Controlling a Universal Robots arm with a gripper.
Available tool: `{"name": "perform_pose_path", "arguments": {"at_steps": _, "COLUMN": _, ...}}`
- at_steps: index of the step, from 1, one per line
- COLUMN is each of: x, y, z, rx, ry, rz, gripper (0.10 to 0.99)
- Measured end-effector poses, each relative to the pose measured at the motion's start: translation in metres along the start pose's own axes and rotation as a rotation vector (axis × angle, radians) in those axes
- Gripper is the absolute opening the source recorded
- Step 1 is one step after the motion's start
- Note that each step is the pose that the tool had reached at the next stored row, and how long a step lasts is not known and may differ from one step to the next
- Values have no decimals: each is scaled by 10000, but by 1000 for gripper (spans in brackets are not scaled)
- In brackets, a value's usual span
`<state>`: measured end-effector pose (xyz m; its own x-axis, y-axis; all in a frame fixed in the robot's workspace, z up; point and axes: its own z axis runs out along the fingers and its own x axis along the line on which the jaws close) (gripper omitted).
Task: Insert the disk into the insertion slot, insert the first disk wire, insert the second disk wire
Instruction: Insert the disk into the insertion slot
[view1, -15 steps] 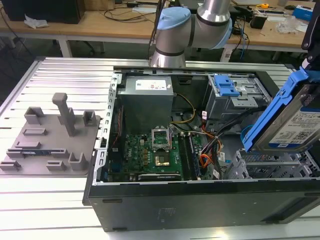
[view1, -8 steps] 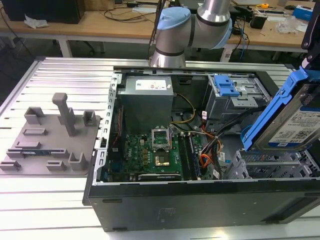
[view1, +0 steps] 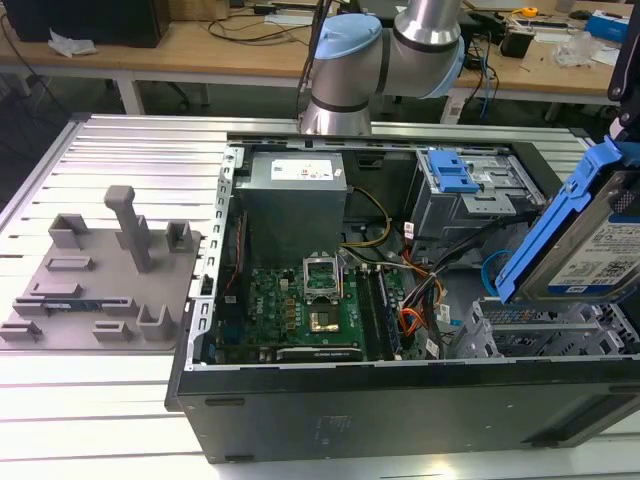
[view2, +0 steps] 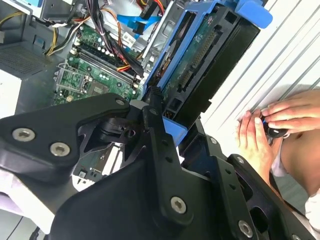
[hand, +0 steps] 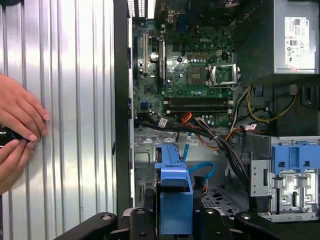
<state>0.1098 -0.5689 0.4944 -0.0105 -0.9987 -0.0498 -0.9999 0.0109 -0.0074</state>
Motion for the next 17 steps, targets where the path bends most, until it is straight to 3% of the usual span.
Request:
{"name": "perform_pose_path", "arguments": {"at_steps": 2, "x": 0, "y": 4, "z": 0, "rx": 74, "ry": 0, "rz": -6, "gripper": 365}}
{"name": "perform_pose_path", "arguments": {"at_steps": 6, "x": 0, "y": 5, "z": 1, "rx": 99, "ry": -1, "rz": -7, "gripper": 365}}
{"name": "perform_pose_path", "arguments": {"at_steps": 12, "x": -14, "y": 6, "z": 7, "rx": 100, "ry": -2, "rz": -14, "gripper": 365}}
{"name": "perform_pose_path", "arguments": {"at_steps": 17, "x": -19, "y": -7, "z": 26, "rx": 29, "ry": -1, "rz": -33, "gripper": 365}}
